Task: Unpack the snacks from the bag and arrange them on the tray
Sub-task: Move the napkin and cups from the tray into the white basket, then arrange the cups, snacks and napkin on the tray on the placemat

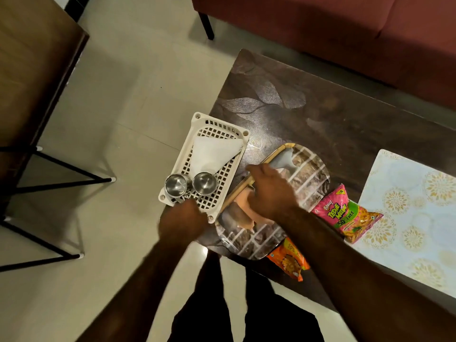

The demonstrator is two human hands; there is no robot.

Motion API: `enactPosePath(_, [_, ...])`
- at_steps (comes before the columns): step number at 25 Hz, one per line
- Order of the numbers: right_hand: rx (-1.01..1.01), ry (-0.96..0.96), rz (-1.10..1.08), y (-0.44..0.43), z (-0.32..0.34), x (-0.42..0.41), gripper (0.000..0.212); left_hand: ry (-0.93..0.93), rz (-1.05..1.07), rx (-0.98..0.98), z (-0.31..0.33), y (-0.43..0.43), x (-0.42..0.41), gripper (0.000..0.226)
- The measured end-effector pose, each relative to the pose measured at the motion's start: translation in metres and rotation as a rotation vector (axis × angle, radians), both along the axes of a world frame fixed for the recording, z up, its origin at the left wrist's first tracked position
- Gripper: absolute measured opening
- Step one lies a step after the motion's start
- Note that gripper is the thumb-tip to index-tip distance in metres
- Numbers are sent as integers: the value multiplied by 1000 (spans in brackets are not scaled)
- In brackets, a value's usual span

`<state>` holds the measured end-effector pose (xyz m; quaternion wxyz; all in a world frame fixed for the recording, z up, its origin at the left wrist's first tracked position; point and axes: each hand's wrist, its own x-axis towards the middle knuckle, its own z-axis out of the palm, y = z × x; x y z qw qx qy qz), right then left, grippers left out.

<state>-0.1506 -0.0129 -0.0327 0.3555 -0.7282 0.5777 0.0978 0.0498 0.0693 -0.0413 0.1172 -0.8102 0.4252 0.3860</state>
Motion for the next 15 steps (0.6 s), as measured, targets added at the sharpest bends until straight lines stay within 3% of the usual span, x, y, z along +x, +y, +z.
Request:
enactPosePath(2, [17, -130, 81, 2, 1, 39, 81, -270, -145, -289, 11, -17, 25, 40])
enactPosePath(3, [4, -143, 121, 3, -3, 56, 86, -304, -211, -306, 10, -23, 37, 55])
enactPosePath(6, [-6, -75, 157, 11, -20, 87, 98, -277, -332, -86, -3, -35, 57, 90])
enactPosePath(10, [-43, -5, 138, 24, -42, 99, 96, -174, -336, -84, -28, -31, 62, 87])
enactPosePath(15, [-143, -164, -14, 24, -46, 84, 85, -36, -243, -204, -28, -39, 67, 66])
